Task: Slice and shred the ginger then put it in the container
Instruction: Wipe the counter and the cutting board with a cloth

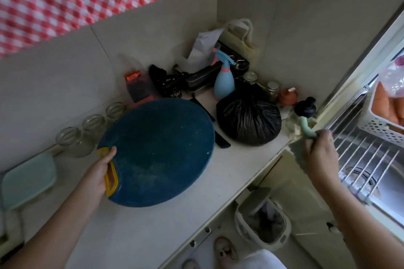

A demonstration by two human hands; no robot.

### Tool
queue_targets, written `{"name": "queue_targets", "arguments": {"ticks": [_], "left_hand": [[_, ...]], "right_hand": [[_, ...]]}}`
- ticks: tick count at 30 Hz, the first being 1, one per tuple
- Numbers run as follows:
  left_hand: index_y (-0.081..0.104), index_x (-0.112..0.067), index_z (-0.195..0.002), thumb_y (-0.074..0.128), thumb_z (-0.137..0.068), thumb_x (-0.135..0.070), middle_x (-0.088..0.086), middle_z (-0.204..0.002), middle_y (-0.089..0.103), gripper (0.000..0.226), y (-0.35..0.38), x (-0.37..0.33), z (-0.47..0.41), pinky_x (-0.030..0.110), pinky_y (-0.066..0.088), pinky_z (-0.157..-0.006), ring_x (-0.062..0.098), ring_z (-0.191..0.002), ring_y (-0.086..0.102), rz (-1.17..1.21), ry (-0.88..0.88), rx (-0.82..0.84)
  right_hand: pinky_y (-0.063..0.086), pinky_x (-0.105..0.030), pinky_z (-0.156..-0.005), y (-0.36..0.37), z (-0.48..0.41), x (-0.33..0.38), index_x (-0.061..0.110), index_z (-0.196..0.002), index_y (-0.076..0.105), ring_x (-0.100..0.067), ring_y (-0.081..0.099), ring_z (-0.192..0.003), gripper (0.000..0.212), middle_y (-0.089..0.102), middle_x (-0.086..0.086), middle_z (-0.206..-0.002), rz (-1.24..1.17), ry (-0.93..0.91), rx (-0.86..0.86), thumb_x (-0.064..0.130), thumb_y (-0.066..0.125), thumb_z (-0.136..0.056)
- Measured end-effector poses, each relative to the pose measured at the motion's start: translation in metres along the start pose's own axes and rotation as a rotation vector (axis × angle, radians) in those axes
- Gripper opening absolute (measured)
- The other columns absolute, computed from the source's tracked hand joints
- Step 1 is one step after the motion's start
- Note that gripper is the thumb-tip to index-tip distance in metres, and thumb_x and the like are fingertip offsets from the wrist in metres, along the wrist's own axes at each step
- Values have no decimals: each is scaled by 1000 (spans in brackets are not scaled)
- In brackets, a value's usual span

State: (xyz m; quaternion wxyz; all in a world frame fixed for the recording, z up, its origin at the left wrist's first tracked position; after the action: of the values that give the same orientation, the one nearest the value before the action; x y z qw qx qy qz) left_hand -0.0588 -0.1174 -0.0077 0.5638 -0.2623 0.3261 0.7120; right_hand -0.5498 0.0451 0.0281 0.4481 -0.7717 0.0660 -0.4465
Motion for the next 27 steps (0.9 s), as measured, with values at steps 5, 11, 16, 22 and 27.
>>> {"name": "queue_targets", "arguments": {"ticks": [5,11,16,22,27], "left_hand": [[60,-21,-111,47,-98,-32,5,-115,62,22,-49,-21,18,43,38,-96,26,-111,54,-8,86,-66],[60,-27,-104,46,-98,-32,-2,-114,62,16,-92,-12,37,40,38,-99,22,-107,56,36,152,-138],[60,-26,-100,46,-99,-28,0,-126,56,14,-118,-1,49,38,39,-97,20,-106,55,101,220,-231],[68,-25,-89,44,-99,-26,-8,-93,68,26,-131,3,67,35,43,-87,13,-92,61,157,262,-259],[58,-25,-98,45,-99,-29,-6,-99,62,15,-150,9,76,37,42,-92,9,-87,59,192,250,-293]], "right_hand": [[35,-33,-70,43,31,50,-1,-107,56,-32,54,-90,23,55,-17,-104,-78,-204,108,13,63,-90],[20,-40,-117,146,102,25,13,-137,54,-37,31,-141,42,40,-13,-150,88,-469,634,25,56,-97],[-5,-30,-116,176,156,53,18,-147,38,-24,13,-148,56,21,0,-156,31,-515,663,44,22,-100],[7,-28,-121,193,231,92,14,-147,40,-15,14,-147,60,27,1,-156,-92,-848,1096,48,22,-101],[36,-8,-94,177,260,132,17,-117,66,5,55,-104,28,64,6,-112,-296,-463,1363,28,44,-104]]}}
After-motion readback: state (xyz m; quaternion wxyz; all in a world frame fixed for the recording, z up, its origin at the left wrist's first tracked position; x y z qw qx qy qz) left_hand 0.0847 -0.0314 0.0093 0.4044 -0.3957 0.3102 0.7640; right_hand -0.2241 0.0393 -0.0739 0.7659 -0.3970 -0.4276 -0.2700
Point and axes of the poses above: each hand's wrist, its own z-axis away from the middle knuckle, its own y-axis out of the palm, x = y × z, the point moved 7 cm from there along -z, towards the middle knuckle
